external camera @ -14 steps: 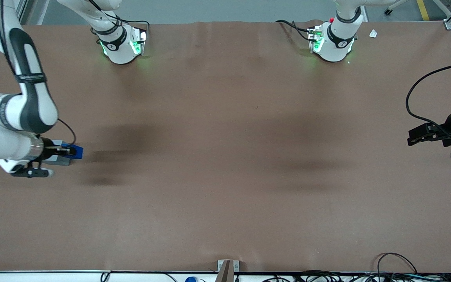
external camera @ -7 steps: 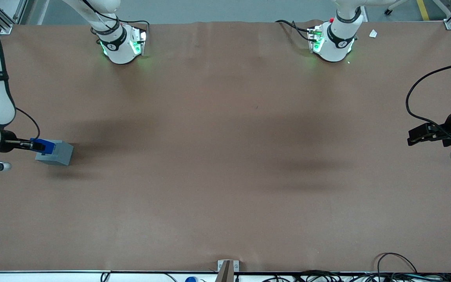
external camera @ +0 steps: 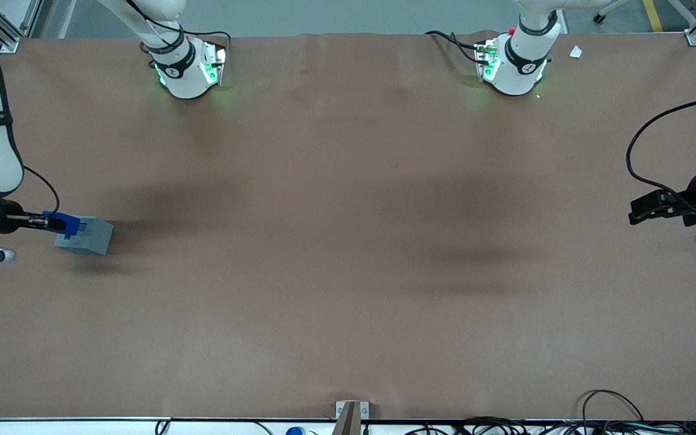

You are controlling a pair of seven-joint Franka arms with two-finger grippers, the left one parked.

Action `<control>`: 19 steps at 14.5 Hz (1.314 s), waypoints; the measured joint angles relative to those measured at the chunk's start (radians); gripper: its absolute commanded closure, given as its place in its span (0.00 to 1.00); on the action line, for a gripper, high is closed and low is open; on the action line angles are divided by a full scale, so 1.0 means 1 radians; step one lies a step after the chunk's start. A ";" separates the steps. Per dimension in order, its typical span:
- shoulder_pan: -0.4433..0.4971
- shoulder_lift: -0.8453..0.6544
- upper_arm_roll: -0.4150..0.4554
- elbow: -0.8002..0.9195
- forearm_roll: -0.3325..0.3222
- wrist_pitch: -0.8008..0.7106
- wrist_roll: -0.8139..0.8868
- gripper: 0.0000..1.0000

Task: Insert blue part into gray base with right arm
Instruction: 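Carry the blue part over the gray base's opening, then lower the blue part into the gray base's opening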

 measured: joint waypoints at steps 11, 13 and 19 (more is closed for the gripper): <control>-0.002 0.003 0.000 -0.078 -0.017 0.096 0.000 0.99; -0.002 0.003 0.000 -0.079 -0.017 0.100 0.000 0.99; -0.002 0.003 0.000 -0.079 -0.017 0.134 0.000 0.99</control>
